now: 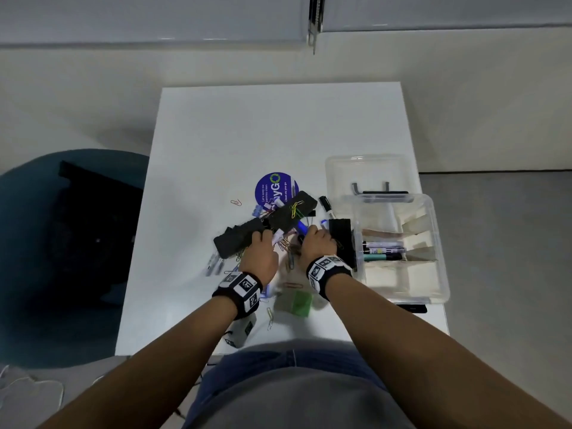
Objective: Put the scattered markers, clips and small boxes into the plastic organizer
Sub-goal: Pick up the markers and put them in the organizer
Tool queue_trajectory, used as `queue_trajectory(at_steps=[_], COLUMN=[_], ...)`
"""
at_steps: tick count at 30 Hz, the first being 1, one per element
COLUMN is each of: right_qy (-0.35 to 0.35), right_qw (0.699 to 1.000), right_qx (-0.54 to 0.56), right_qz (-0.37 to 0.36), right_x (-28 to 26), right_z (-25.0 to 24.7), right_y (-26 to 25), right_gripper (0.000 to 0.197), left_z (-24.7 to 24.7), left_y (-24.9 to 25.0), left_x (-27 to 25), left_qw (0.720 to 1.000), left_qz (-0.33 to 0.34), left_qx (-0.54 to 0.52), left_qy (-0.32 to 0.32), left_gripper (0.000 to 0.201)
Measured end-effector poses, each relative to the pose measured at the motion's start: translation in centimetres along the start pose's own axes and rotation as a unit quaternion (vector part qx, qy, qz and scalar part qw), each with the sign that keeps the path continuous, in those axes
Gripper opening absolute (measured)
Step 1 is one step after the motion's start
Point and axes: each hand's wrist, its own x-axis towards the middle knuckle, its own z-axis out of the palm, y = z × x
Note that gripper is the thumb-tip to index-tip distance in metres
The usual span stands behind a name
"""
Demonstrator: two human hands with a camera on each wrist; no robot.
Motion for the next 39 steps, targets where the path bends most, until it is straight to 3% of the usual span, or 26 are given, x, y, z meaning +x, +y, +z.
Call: queue_trajectory(at_steps=[5, 12, 15, 17, 19, 23, 26, 28, 31, 34, 36, 38, 39], right_qy=[-0.031, -0.067, -0.086, -0.130, -0.141, -0.034, -0.011, -0.052, -0.104, -0.116, -0.107, -0.067, -0.012], right_qw=[0.999, 0.974, 0.962, 0.953, 0.950, 0.967, 0.983, 0.981, 0.971, 0.977, 0.982, 0.985, 0.987], right_qx=[0.030, 0.205, 0.258, 0.270, 0.248, 0.125, -0.050, -0.127, -0.160, -0.104, 0.000, 0.096, 0.128], right_qz=[0.014, 0.070, 0.033, -0.034, -0.124, -0.217, -0.176, -0.141, -0.147, -0.148, -0.154, -0.127, -0.097], right_x=[-0.3, -0.7, -1.2, -2.3, -3.6, -5.8, -6.5, -6.3, -5.5, -4.9, -4.7, -5.1, -5.3], right_z=[0.5, -1.3, -3.5, -5.6, -7.8, -12.6, -14.8, -14.9, -13.8, -11.9, -10.5, -9.9, -9.6], right_y=[0.4, 1.0, 2.2, 3.2, 4.8, 9.5, 13.8, 15.9, 16.7, 16.8, 17.4, 18.5, 19.2], right_gripper=[0.043, 0.045, 0.045, 0.037, 0.034, 0.041, 0.043, 0.043, 0.044, 0.043, 0.048, 0.038, 0.030], left_z=[0.3, 0.3, 0.5, 0.4, 0.3, 0.3, 0.0, -0.7, -1.8, -2.3, -2.5, -2.5, -2.5], left_y=[-0.6, -0.5, -0.5, -0.3, 0.2, 0.6, 0.2, 0.6, 3.5, 7.8, 10.4, 12.7, 13.9], left_x=[1.1, 2.0, 2.1, 2.0, 2.0, 1.6, 0.7, -0.1, -1.1, -2.0, -2.3, -2.4, -2.5], left_qw=[0.997, 0.989, 0.985, 0.983, 0.981, 0.979, 0.977, 0.987, 0.987, 0.979, 0.976, 0.969, 0.964], left_qz=[-0.002, 0.023, 0.044, 0.048, 0.046, 0.056, 0.096, 0.107, 0.118, 0.179, 0.205, 0.235, 0.252], left_qx=[0.072, 0.145, 0.165, 0.174, 0.184, 0.196, 0.190, 0.114, 0.033, 0.014, -0.009, -0.013, -0.012], left_qy=[0.005, 0.009, 0.003, -0.016, -0.038, -0.017, -0.010, -0.044, -0.108, -0.091, -0.080, -0.076, -0.079], left_gripper=[0.038, 0.029, 0.036, 0.045, 0.052, 0.049, 0.046, 0.047, 0.057, 0.039, 0.029, 0.032, 0.037])
